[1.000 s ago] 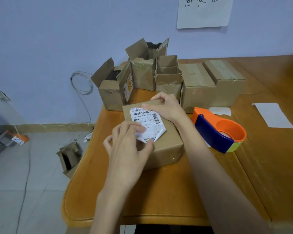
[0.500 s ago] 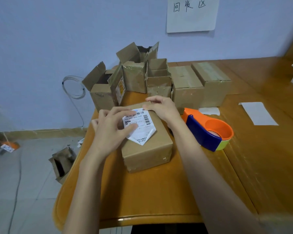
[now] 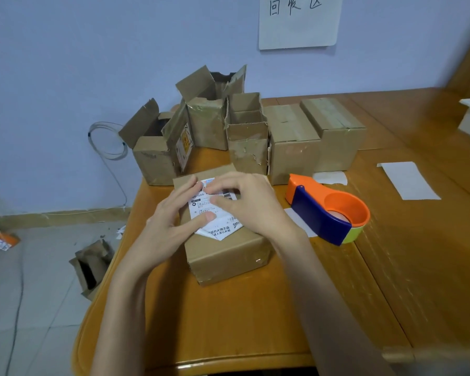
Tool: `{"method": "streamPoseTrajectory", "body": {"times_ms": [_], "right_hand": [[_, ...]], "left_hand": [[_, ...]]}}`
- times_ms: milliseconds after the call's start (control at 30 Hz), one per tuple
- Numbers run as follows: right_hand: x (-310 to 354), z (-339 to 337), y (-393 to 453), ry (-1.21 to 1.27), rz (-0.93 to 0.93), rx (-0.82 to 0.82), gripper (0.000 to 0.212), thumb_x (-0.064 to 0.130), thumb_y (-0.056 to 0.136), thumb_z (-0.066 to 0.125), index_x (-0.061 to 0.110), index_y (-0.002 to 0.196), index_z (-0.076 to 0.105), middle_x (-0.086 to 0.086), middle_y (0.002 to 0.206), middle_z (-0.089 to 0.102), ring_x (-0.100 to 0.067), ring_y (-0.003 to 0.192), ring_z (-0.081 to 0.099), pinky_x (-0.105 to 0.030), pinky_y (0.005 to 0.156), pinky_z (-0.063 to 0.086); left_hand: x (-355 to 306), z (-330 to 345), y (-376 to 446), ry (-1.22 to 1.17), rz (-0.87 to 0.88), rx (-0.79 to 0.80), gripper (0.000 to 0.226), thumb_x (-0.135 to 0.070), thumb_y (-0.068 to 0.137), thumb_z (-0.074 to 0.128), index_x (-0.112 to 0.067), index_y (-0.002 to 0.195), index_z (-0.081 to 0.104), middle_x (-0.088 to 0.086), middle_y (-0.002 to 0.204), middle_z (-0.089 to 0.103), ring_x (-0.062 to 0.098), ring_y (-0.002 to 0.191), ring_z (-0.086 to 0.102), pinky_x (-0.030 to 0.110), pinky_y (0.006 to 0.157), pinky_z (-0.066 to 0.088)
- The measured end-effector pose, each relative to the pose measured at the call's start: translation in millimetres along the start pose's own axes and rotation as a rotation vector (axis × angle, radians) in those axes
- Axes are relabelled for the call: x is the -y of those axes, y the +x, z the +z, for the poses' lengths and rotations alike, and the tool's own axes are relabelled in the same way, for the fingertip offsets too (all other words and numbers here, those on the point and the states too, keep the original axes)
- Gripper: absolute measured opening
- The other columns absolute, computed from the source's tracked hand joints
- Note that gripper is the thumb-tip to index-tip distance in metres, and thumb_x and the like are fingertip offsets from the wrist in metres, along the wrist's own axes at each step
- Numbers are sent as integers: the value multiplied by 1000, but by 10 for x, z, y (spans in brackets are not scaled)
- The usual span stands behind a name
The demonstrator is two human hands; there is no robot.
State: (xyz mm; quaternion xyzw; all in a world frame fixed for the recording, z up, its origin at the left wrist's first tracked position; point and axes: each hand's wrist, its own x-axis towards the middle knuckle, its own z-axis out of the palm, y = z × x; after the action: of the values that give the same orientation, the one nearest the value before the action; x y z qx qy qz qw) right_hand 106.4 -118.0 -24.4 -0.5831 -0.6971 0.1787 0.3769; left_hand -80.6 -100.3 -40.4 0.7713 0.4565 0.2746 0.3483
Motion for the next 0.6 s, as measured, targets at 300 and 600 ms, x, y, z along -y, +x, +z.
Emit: {"method": "streamPoseTrajectory", "body": {"times_ms": [300, 600], "right_hand": [[-115, -280, -105, 176, 22, 439, 49, 26, 91, 64, 28, 138, 51, 21, 150, 35, 6, 144, -4, -44, 121, 9], [-146, -367, -96, 194, 80, 635, 72, 27, 85, 72, 36, 147, 35, 29, 155, 15, 0, 140, -28, -45, 118, -8]], "left_hand": [[69, -49, 11, -49, 77, 81, 104, -86, 51, 65, -49, 143, 32, -42, 147, 20, -15, 137, 19, 43, 113, 35], [-58, -70, -43, -67, 34, 152, 117, -82, 44, 72, -44, 146, 27, -45, 146, 17, -20, 136, 13, 36, 118, 25]]}}
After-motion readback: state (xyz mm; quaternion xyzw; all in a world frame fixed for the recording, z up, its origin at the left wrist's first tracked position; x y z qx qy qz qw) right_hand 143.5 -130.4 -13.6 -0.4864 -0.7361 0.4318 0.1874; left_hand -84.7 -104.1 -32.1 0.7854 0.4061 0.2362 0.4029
